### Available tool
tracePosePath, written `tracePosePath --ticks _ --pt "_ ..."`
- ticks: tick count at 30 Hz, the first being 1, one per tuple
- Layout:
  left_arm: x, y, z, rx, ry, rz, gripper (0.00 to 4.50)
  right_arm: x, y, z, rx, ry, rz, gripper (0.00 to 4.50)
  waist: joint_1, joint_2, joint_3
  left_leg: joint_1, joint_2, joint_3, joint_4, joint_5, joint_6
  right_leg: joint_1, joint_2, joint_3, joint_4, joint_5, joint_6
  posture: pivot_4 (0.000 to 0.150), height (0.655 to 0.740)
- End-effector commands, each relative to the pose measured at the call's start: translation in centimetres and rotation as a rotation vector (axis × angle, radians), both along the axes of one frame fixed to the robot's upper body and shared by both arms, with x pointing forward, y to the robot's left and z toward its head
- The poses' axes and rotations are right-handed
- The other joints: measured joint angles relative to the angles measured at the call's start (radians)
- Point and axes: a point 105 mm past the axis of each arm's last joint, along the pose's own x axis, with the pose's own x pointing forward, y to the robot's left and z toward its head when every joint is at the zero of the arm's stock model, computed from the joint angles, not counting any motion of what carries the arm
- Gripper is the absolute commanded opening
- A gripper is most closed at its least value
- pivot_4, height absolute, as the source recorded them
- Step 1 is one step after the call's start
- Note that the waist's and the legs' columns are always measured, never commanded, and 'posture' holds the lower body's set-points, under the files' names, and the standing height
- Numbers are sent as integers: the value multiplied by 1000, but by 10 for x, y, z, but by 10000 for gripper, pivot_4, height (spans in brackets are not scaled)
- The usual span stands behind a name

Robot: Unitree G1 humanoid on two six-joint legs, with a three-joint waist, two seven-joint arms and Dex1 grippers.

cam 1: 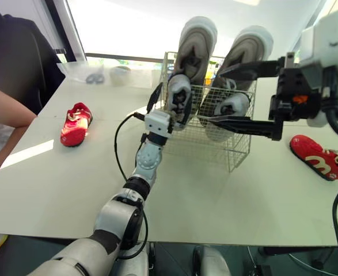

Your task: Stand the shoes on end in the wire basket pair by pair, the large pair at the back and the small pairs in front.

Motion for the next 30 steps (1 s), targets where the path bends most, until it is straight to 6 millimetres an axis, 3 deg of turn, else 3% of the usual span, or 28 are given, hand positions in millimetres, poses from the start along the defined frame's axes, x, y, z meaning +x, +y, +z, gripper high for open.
tracePosePath --ticks 1,7,16,23,26,30 --pt "-2 18 -2 7 30 -7 44680 -4 0 8 28 -64 5 45000 -8 0 0 0 0 0 0 0 0 0 0 0 0 0 0 1500 7400" --pt "-16 36 16 25 74 -99 44680 0 1 4 48 -63 14 45000 -50 0 1 -1 0 2 -3 2 3 -1 2 1 1 0 0 1500 7400" --pt "-42 43 58 -84 253 -450 44680 7 -1 -2 75 -57 27 45000 -42 1 1 -1 1 1 -2 3 1 0 2 1 1 0 0 1500 7400" --pt "-67 52 77 -15 334 -616 44680 12 -14 -4 83 -63 -15 45000 -47 1 2 -1 -1 1 -2 3 1 0 3 1 2 0 0 1500 7400" --pt "-79 73 87 82 411 -663 44680 31 -52 2 123 -96 -218 45000 -46 0 2 -1 0 0 -2 3 0 0 4 1 2 0 1 1500 7400" --pt "-86 96 91 202 539 -683 44680 57 -130 -13 119 -107 -591 45000 -40 0 3 0 -1 1 -2 3 -1 -1 4 1 1 0 1 1500 7400"
